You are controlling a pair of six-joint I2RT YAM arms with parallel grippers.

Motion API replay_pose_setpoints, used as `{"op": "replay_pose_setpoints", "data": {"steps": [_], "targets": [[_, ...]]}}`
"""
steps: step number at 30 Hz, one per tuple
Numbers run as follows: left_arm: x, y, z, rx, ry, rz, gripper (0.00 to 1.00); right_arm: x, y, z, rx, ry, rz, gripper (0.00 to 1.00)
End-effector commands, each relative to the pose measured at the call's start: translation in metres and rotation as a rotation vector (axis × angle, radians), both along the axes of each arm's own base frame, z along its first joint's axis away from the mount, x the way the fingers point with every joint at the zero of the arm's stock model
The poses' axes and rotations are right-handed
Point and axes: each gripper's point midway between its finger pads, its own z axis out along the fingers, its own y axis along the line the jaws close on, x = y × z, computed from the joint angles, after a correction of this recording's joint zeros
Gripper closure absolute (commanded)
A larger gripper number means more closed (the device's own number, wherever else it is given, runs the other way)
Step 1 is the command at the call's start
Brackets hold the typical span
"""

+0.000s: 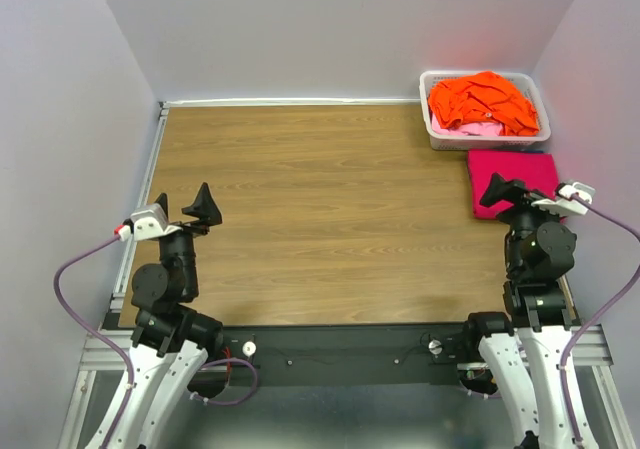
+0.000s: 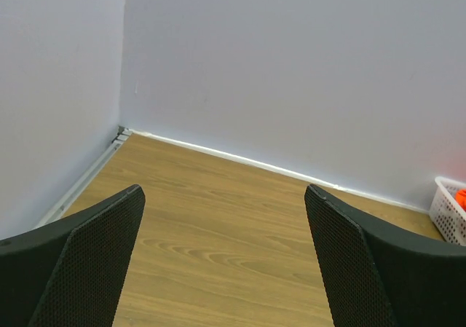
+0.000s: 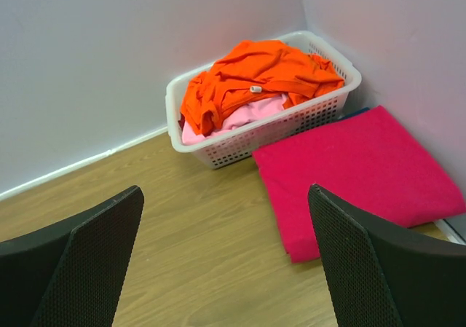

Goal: Fold and stack the t-shirts
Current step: Grab the tshirt from the pile

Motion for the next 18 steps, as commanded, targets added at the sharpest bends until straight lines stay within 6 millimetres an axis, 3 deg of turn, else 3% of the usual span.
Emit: {"op": "replay_pose_setpoints", "data": {"steps": [1,6,9,15,16,17,18], "targets": [[0.005,-0.009,0.001,-0.011,-0.005,-0.044,0.01,0.005,0.006,-0.003,-0.011,0.006,0.032,0.0],[0.016,-0.022,-0.006,-0.042,0.029,-0.096,0.01,0.024,0.012,-0.009,0.039,0.056,0.055,0.0],[0.021,-0.029,-0.007,-0.021,0.061,-0.127,0.01,0.053,0.026,-0.019,0.065,0.143,0.119,0.0],[0.026,-0.035,-0.019,-0.004,0.107,-0.149,0.01,0.128,0.039,-0.017,0.108,0.254,0.166,0.0],[0.025,-0.036,-0.018,-0.001,0.104,-0.157,0.01,0.142,0.036,-0.002,0.112,0.235,0.147,0.0],[0.024,-0.037,-0.018,0.002,0.101,-0.165,0.02,0.162,0.033,-0.022,0.116,0.292,0.121,0.0],[0.022,-0.036,-0.016,0.002,0.09,-0.164,0.01,0.173,0.026,-0.028,0.115,0.311,0.069,0.0]]}}
